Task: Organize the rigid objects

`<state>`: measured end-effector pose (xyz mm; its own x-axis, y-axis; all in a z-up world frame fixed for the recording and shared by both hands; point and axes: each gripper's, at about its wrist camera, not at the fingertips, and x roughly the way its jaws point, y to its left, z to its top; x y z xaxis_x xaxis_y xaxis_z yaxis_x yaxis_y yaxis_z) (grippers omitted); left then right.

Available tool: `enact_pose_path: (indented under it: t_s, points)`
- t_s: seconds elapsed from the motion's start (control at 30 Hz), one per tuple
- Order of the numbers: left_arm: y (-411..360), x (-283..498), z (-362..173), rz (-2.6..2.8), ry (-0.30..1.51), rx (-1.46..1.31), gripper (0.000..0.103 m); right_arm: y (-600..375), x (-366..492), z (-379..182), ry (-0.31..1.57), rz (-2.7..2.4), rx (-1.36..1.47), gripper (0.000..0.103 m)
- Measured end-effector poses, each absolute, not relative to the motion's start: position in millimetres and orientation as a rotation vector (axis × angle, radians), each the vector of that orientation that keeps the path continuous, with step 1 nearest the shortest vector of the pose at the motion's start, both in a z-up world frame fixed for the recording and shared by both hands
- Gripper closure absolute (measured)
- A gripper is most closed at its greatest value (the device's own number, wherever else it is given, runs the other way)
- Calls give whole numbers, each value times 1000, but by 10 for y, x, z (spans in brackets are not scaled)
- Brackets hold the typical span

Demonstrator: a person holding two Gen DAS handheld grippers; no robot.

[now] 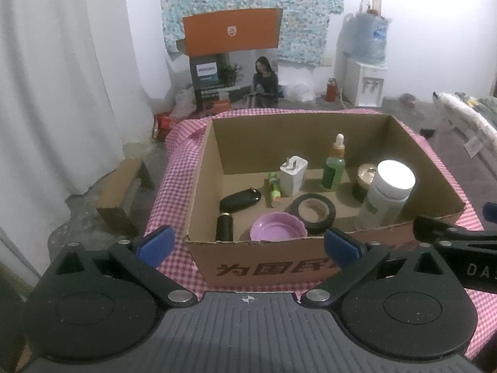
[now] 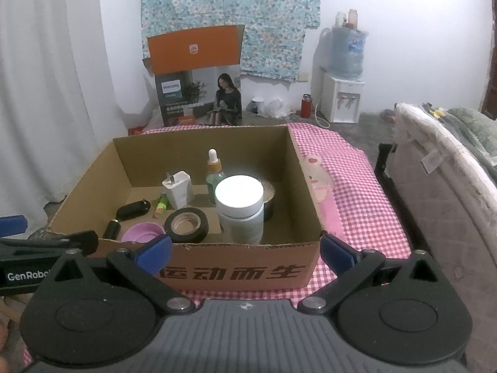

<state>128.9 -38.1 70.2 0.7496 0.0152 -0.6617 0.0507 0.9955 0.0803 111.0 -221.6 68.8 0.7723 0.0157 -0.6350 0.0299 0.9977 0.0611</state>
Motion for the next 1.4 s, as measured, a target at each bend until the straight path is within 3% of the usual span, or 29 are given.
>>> enact_pose_path:
  t_s: [1.4]
  points:
    - [-381,1328,694,-13,735,99,0,-2291,1145,626,699,-8,59,0]
